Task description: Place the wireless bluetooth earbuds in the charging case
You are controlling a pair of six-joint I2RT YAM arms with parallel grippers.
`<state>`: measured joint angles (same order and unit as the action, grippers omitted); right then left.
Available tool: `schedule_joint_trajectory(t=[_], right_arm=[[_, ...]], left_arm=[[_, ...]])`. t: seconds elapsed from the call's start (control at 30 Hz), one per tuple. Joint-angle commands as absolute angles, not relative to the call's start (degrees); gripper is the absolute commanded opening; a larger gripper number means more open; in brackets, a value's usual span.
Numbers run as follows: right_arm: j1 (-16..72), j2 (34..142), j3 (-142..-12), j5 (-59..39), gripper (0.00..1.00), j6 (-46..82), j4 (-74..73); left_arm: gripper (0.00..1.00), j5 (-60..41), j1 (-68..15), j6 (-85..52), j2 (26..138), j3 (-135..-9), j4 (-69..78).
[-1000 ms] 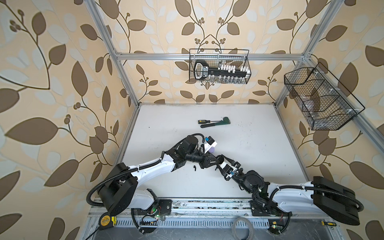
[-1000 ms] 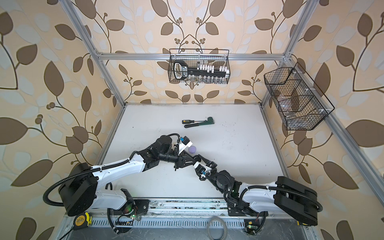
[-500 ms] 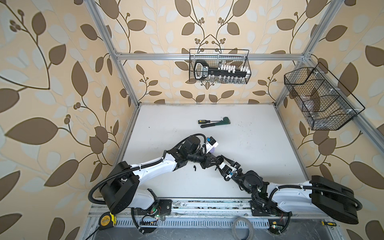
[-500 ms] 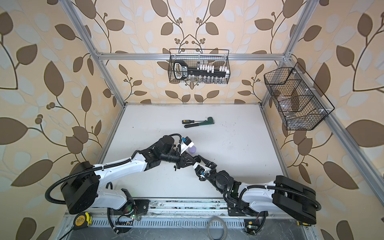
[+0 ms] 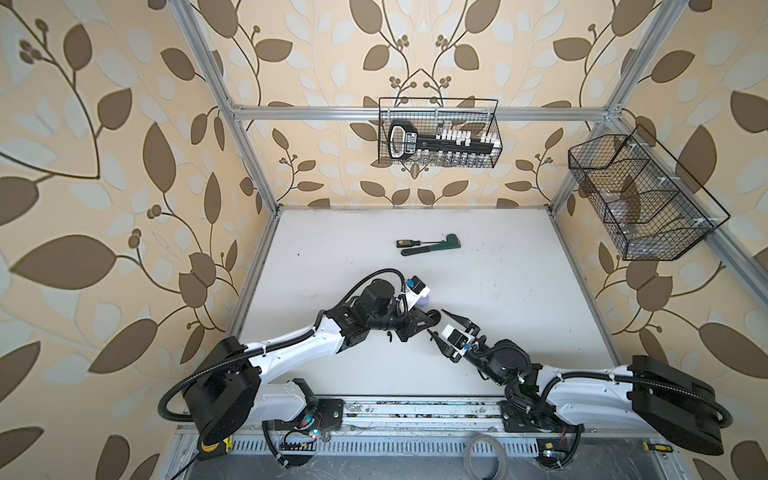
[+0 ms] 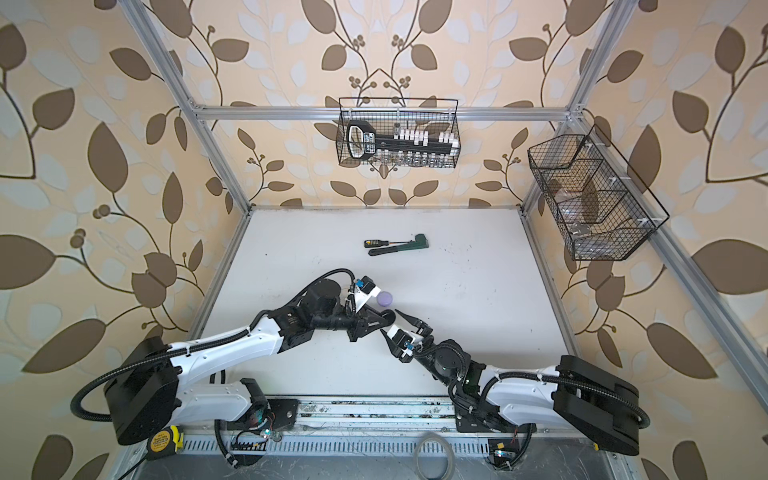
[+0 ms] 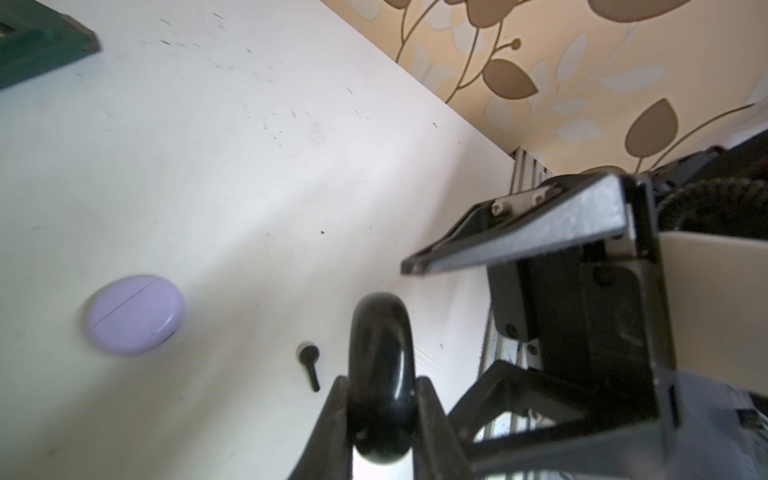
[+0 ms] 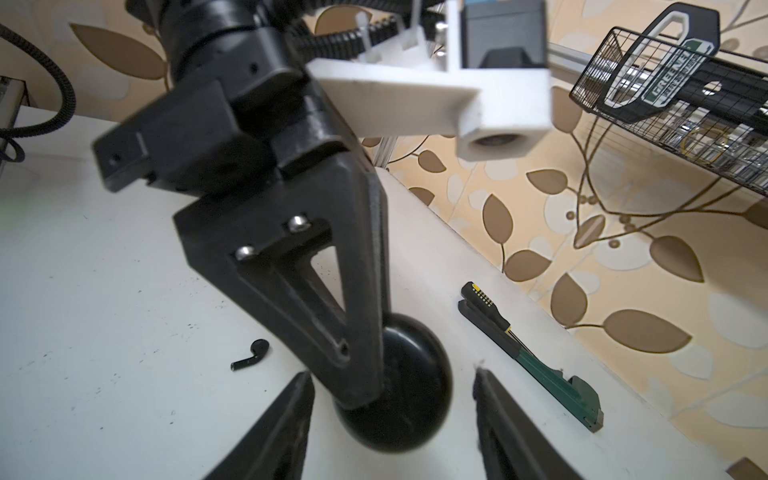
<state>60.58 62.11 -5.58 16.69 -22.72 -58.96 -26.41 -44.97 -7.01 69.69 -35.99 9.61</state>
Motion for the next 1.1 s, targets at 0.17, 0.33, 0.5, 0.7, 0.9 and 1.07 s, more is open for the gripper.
schedule_joint_trajectory(t=[0.17, 0.33, 0.5, 0.7, 0.9, 1.07], right_arm=[[57.46, 55.84, -5.68, 8.88, 0.57, -18.69, -56.30], [57.00, 53.49, -6.35, 9.50, 0.53, -17.41, -53.70], [56.78, 53.93, -7.15, 9.41, 0.52, -16.83, -52.62], [56.73, 57.56, -8.68, 9.34, 0.50, -17.05, -52.73], [56.69, 58.69, -9.58, 7.35, 0.48, -16.61, -52.73], [56.73, 57.28, -8.90, 5.95, 0.48, -16.96, -52.44]], left_arm=[[0.00, -19.38, -45.09, 4.10, 57.63, -25.88, 21.75], [0.00, -25.09, -45.18, 8.05, 58.13, -23.88, 25.93], [0.00, -30.53, -45.18, 12.15, 58.86, -20.81, 31.75], [0.00, -31.82, -45.26, 14.23, 57.22, -19.97, 31.42], [0.00, -32.14, -45.26, 14.71, 58.22, -20.50, 30.70], [0.00, -31.52, -45.26, 14.68, 58.97, -21.25, 29.76]])
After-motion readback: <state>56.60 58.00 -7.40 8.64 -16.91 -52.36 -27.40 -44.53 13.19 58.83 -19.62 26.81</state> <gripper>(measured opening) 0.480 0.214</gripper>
